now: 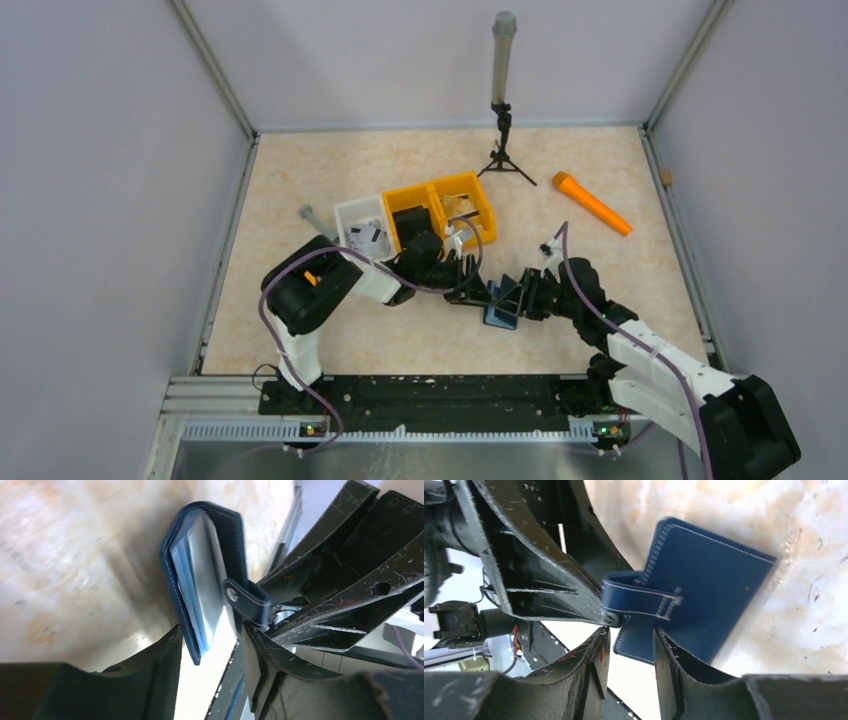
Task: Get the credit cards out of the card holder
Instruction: Place the card holder at the center of the board.
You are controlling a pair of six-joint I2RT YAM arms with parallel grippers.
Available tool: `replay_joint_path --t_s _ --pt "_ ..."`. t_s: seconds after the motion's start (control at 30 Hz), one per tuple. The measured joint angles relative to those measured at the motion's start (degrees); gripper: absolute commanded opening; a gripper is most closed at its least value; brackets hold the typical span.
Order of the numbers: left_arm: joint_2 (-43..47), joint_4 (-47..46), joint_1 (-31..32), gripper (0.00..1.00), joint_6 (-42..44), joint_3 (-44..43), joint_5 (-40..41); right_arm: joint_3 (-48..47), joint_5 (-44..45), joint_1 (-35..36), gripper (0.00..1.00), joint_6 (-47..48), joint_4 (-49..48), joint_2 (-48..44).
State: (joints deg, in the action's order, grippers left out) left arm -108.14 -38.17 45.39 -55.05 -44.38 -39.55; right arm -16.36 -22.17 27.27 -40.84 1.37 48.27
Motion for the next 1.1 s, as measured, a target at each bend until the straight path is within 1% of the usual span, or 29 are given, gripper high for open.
replay_joint_path --t_s 0.1,0.17,0.2,0.33,0.4,0.5,0.57,0.6,0.87,0.97,1.07,1.1 --pt "0.35 5.73 0.04 0.57 3.02 0.00 2.45 2.56 0.70 0.00 0.36 -0.72 -2.62 2.19" --pt "1.53 9.81 0.07 0.59 4.83 0.04 4.37 2.89 1.03 0.00 0.45 -0.92 -3.96 3.41" --pt "2.40 11.13 0.07 0.60 5.70 0.11 5.11 2.89 1.11 0.00 0.47 -0.94 -4.76 3.91" --pt "7.80 15.72 0.11 0.59 8.66 1.64 8.76 2.86 1.46 0.00 0.48 -0.63 -6.93 4.68" --pt "10.51 17.81 0.11 0.57 9.88 2.64 10.49 2.73 2.29 0.00 0.44 0.04 -6.99 4.85" --pt "14.67 21.59 0.09 0.56 11.63 3.85 13.03 1.95 4.52 0.00 0.15 1.81 -6.25 5.77" --pt "17.00 23.39 0.09 0.56 12.35 4.42 14.10 1.81 6.27 0.00 0.02 2.58 -6.36 6.21" --pt "18.03 24.09 0.11 0.56 12.68 4.61 14.47 1.86 6.82 0.00 0.00 2.58 -6.60 6.45" --pt "23.28 28.46 0.09 0.57 14.62 4.90 16.74 5.20 8.85 0.00 0.00 -0.11 -15.50 13.55" --pt "26.03 30.18 -0.44 0.57 15.19 5.70 18.08 4.98 9.66 0.07 0.00 -0.31 -16.57 14.60" --pt "29.46 32.72 -1.66 0.58 16.17 6.40 19.21 4.09 10.43 0.11 0.00 -0.15 -15.65 14.73" --pt "31.06 34.10 -2.47 0.58 16.61 6.51 19.80 3.63 10.64 0.11 0.02 0.00 -14.93 14.67"
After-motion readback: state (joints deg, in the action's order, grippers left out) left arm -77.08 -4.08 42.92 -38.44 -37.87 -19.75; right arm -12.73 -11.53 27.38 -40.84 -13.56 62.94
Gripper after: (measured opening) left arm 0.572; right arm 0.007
